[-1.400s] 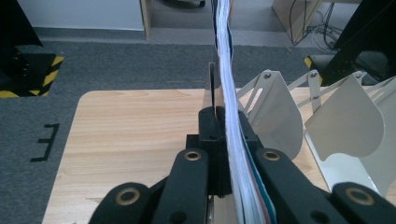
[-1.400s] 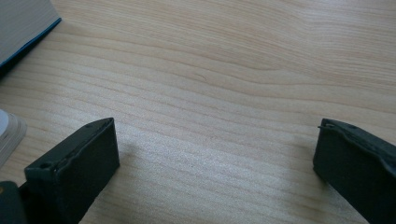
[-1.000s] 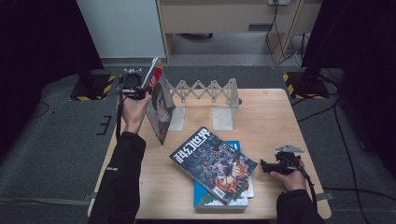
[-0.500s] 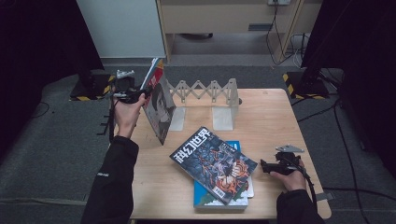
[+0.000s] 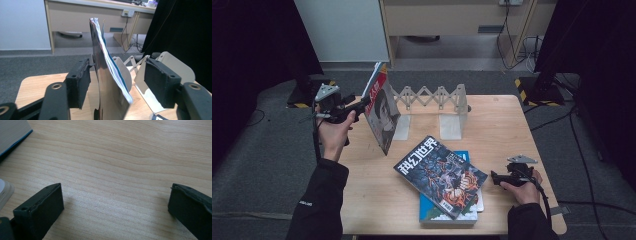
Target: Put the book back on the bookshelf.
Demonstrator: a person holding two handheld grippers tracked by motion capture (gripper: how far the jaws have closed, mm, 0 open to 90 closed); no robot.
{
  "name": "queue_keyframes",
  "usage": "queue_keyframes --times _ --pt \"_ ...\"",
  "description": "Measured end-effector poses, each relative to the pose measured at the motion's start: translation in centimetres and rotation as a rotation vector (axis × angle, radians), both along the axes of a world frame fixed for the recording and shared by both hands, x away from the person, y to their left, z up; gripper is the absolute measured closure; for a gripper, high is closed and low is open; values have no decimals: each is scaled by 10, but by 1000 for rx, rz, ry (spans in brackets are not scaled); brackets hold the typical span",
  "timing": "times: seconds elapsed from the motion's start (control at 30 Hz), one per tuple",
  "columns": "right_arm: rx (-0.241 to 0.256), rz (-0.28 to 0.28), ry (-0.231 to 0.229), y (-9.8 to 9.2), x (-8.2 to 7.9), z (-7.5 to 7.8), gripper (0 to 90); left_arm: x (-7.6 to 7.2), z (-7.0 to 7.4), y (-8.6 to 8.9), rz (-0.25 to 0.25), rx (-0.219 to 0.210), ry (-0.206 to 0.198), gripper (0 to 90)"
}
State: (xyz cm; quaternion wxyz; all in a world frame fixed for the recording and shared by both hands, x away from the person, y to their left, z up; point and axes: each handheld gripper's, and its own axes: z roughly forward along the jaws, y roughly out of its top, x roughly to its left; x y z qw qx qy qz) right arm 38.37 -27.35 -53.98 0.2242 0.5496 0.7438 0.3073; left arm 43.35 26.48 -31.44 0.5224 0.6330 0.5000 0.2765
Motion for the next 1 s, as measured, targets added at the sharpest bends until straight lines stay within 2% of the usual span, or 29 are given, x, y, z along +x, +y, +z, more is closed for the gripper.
queue_keyframes --times 0.17,0.27,0.37,0.47,0.5,0.57,0.63,0.67,0.73,0.77,0.8,0.9,0.93,1.0 --pt "0 0 0 0 0 0 3 -17 -8 5 4 6 -17 327" --pt "0 0 0 0 0 0 3 -31 -18 10 3 -11 -18 317" --pt "0 -1 0 0 0 0 7 -38 -25 11 5 -15 -16 309" --pt "-2 -24 -4 -2 -1 2 87 -47 -37 12 -5 -16 -13 304" --pt "-5 -28 5 -2 -2 4 113 -51 -45 11 -12 -1 -2 302" --pt "-7 -24 7 -2 -2 5 136 -54 -49 11 -16 5 1 297" --pt "-15 -20 15 -1 -3 8 166 -58 -59 11 -30 0 7 297" --pt "-22 -17 3 -1 -3 10 179 -62 -65 11 -40 -4 9 297" --pt "-10 -27 -7 -1 -4 12 186 -64 -69 10 -49 2 13 296" --pt "-4 -28 -15 -1 -4 14 188 -66 -76 9 -75 -7 22 292" --pt "-4 -28 -15 -1 -4 14 188 -66 -76 9 -75 -7 22 291" --pt "17 -25 -27 -2 -6 19 198 -71 -90 4 -109 -12 55 287" --pt "26 -25 -31 -1 -7 21 199 -73 -98 2 -122 -5 59 276" --pt "29 -22 -40 0 -8 23 203 -74 -102 0 -126 -6 61 271"
